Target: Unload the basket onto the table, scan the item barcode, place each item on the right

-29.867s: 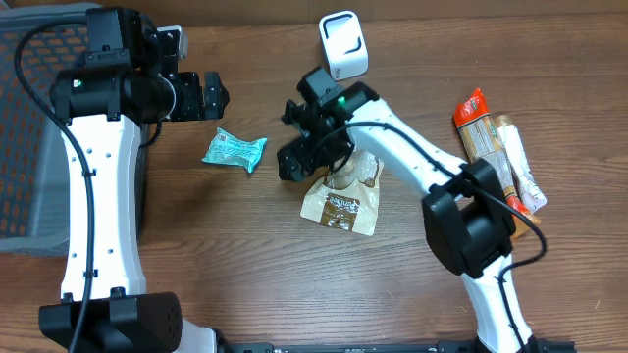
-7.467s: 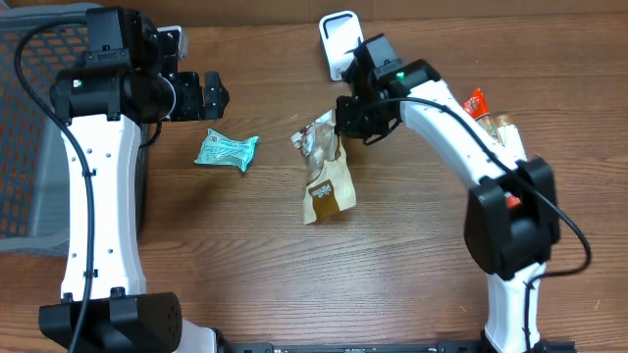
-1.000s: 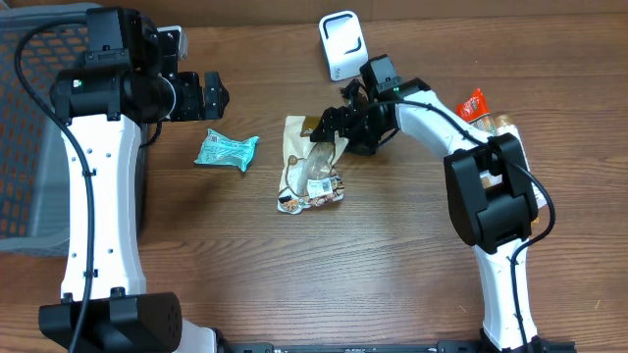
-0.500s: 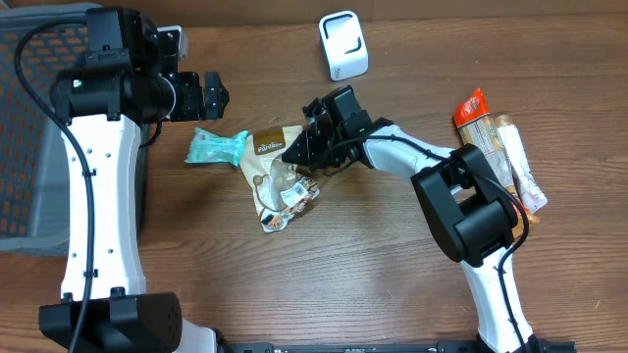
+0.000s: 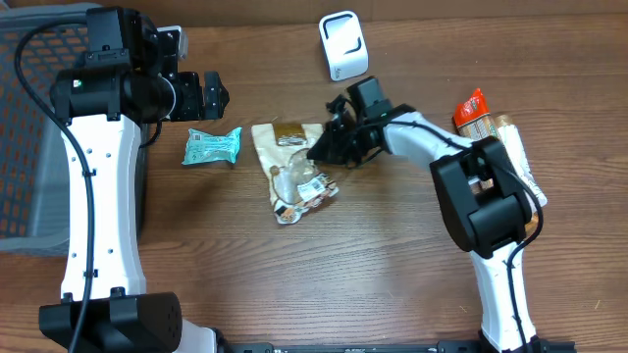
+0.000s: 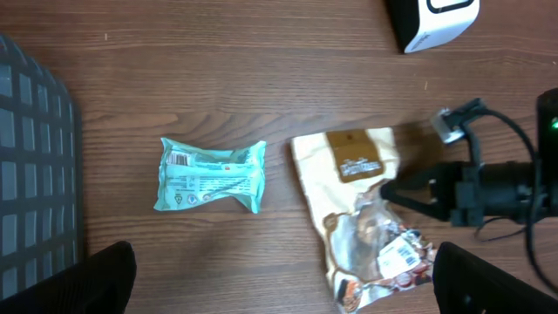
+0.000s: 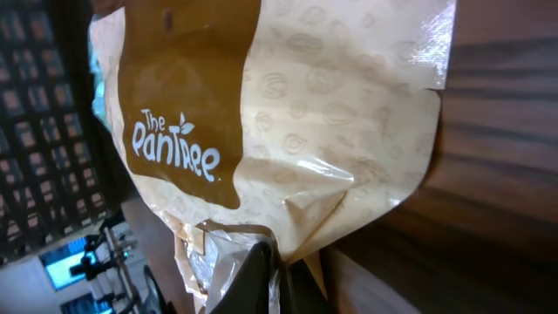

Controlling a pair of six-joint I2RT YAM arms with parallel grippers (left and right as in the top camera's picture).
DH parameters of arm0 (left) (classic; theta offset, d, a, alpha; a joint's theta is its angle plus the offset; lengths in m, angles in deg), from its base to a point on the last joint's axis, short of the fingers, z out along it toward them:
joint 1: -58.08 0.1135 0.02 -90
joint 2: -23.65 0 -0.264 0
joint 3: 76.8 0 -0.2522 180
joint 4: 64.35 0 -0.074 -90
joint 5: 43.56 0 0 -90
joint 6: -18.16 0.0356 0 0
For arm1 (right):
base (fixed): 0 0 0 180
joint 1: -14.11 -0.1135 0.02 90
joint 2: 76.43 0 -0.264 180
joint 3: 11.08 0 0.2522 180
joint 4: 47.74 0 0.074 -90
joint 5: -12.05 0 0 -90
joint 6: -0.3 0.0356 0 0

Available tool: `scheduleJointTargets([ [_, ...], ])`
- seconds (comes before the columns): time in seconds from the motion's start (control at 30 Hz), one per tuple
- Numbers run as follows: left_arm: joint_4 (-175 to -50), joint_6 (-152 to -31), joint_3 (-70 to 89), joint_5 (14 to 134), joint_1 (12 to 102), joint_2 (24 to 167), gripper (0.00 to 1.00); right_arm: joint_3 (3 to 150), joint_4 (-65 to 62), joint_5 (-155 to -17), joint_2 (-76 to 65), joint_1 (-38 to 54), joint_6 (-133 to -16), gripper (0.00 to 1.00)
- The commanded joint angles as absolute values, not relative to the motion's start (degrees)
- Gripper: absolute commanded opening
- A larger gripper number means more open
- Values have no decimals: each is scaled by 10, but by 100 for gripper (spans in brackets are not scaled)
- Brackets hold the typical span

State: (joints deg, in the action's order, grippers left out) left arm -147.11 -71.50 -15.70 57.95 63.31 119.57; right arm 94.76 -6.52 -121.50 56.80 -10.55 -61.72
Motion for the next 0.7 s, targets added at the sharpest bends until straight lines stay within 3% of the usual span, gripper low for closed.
scheduleJointTargets([
  [0.0,-1469,-718,-166,578,628,1195,100,962,-9,-1102,550,-94,-643,4],
  [0.13,-1469,-718,-166,578,628,1195,100,969,63,-1000,516,-94,-594,4],
  [0.57,-1469,-718,-166,579,628,1195,100,969,113,-960,509,-95,-597,4],
  [0.6,-1469,-718,-166,578,628,1195,100,969,111,-960,509,-95,-605,14],
  [0.63,-1469,-718,-166,579,628,1195,100,969,109,-960,509,-94,-618,37],
  [0.67,-1469,-718,-166,579,628,1195,100,969,107,-960,509,-93,-628,49],
])
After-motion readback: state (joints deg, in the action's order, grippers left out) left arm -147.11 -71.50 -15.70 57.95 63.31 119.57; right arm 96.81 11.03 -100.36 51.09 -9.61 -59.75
